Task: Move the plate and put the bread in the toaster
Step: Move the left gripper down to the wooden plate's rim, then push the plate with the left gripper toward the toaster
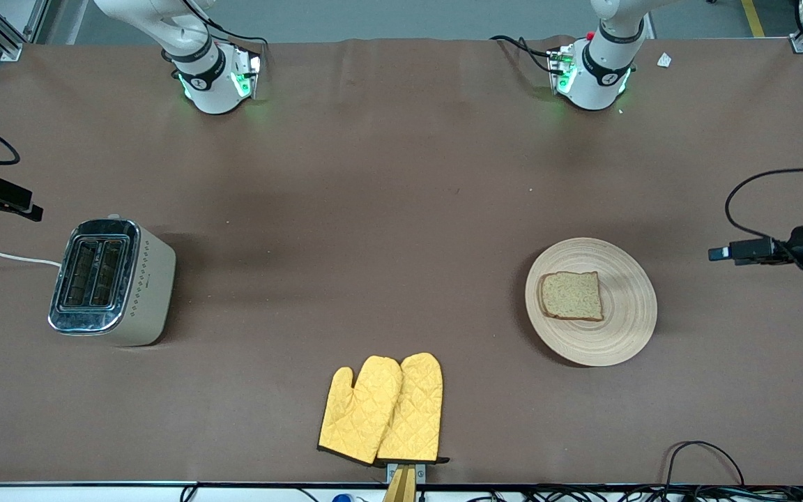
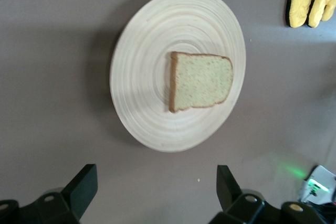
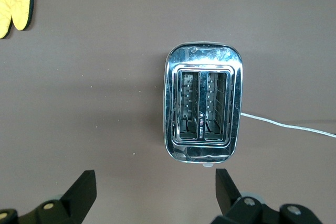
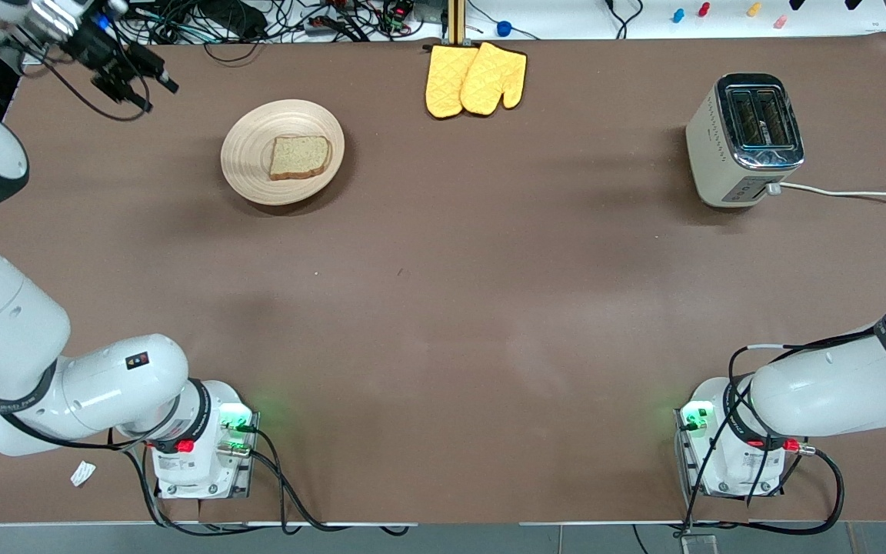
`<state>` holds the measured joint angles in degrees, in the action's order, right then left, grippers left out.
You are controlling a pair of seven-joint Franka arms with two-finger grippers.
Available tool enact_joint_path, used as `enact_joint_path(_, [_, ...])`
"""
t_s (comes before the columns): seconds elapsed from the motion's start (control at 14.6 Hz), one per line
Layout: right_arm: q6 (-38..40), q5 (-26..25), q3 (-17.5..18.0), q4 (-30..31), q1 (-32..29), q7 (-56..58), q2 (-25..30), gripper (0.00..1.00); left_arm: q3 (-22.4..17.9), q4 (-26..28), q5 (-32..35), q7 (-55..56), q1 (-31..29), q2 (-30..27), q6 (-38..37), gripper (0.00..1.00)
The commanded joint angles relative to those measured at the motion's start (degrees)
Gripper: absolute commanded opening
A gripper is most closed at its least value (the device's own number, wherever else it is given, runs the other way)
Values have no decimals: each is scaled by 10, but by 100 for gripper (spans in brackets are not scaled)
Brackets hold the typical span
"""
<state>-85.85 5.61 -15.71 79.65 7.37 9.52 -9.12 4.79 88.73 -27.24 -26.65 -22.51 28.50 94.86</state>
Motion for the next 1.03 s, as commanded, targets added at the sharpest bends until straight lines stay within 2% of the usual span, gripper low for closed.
enact_joint_path(0.0, [4,-9,2,5,-1,0,10,100,5,-51,-47,-73,-5,104,23,100])
enact_joint_path(0.27, [4,-8,2,5,-1,0,9,100,5,-51,-94,-133,-3,178,61,100])
enact_joint_path(0.48, [4,-8,2,5,-2,0,9,100,7,-50,-135,-162,4,206,77,100])
enact_joint_path(0.62, [4,-8,2,5,-2,0,9,100,8,-48,-156,-178,4,217,78,94])
enact_joint_path(0.69, [4,-8,2,5,-3,0,9,100,9,-48,-158,-180,5,218,78,82])
enact_joint_path(0.82, [4,-8,2,5,-3,0,9,100,9,-46,-166,-189,3,219,78,37])
enact_joint_path(0.89, [4,-8,2,5,-3,0,9,100,9,-42,-177,-202,-1,222,77,21])
enact_joint_path(0.96, [4,-8,2,5,-3,0,9,100,9,-42,-193,-224,-2,231,77,11])
